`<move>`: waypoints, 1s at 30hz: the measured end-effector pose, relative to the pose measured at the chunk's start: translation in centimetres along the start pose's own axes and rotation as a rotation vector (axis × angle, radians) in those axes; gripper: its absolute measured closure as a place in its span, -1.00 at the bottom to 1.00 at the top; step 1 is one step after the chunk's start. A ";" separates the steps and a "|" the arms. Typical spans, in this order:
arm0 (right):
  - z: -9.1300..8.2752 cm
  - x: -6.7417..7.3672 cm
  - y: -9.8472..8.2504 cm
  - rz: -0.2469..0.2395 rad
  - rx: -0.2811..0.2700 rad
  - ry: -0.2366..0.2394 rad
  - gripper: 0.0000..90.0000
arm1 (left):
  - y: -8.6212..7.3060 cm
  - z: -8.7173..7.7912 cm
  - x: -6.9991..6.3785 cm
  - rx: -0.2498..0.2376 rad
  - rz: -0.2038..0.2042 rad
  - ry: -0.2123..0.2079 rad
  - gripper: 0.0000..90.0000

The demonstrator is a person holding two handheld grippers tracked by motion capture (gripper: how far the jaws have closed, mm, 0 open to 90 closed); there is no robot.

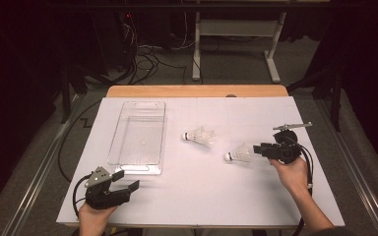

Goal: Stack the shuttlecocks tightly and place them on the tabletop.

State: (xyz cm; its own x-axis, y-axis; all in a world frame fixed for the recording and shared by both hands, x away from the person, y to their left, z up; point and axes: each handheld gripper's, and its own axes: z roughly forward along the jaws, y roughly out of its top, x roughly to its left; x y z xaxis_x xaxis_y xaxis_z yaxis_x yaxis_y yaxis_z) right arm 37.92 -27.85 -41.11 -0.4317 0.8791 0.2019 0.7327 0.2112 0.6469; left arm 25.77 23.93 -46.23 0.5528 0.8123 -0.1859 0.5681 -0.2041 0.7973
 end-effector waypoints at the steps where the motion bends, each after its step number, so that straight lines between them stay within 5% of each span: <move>1: -0.2 0.0 0.0 -0.003 -0.002 0.002 0.38 | 0.0 0.0 0.0 0.000 0.000 0.000 -0.34; 13: -1.0 1.0 -1.0 -0.038 -0.002 0.029 0.39 | 0.0 0.0 0.0 0.000 0.000 0.000 -0.34; 30: 0.4 1.9 -1.4 -0.050 0.021 0.058 0.42 | 0.0 0.0 0.0 0.000 0.000 0.000 -0.34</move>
State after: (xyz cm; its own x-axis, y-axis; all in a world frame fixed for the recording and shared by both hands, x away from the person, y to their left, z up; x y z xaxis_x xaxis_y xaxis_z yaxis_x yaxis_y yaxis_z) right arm 36.28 -26.27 -41.87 -0.4974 0.8411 0.2123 0.7202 0.2638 0.6417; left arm 25.74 23.92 -46.22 0.5533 0.8120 -0.1859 0.5681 -0.2046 0.7971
